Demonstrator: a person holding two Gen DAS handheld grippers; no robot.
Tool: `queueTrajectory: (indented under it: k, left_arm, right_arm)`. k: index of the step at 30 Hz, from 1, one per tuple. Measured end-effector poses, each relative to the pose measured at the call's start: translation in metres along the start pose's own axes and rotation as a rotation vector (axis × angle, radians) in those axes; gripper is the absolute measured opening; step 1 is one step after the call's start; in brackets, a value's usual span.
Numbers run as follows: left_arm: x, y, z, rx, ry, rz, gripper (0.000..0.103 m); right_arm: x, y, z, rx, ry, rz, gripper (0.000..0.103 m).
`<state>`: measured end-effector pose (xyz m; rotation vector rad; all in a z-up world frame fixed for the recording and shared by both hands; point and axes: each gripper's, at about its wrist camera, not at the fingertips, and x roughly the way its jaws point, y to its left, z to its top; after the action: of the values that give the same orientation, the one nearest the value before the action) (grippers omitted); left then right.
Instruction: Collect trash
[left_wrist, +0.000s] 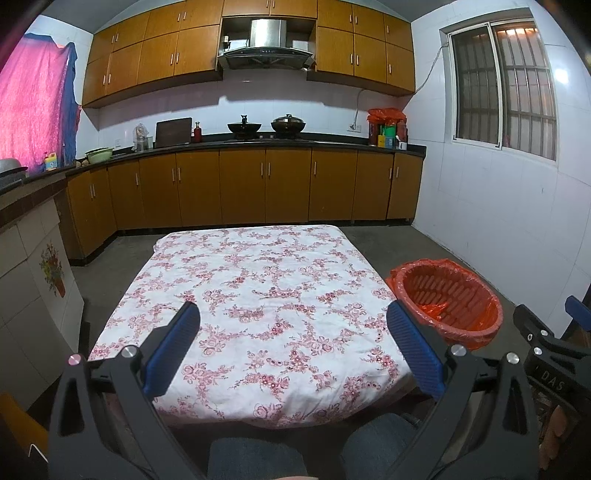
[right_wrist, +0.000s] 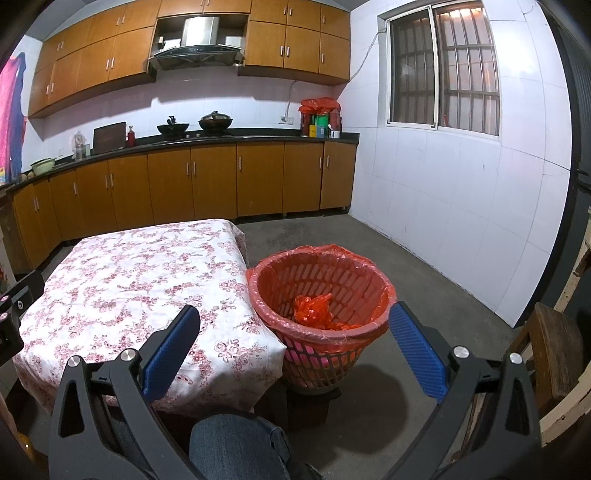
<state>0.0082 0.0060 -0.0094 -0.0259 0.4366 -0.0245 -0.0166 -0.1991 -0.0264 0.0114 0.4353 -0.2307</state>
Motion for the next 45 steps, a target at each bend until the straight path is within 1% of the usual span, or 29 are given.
queueTrajectory:
  k: [45]
  left_arm:
    - [0.0011,0.0013,-0.0056,0.004,0.009,-0.002,0.099]
  right_arm:
    - [-0.0005,-0.0016,0.0001,0.003,0.003,-0.001,0.101]
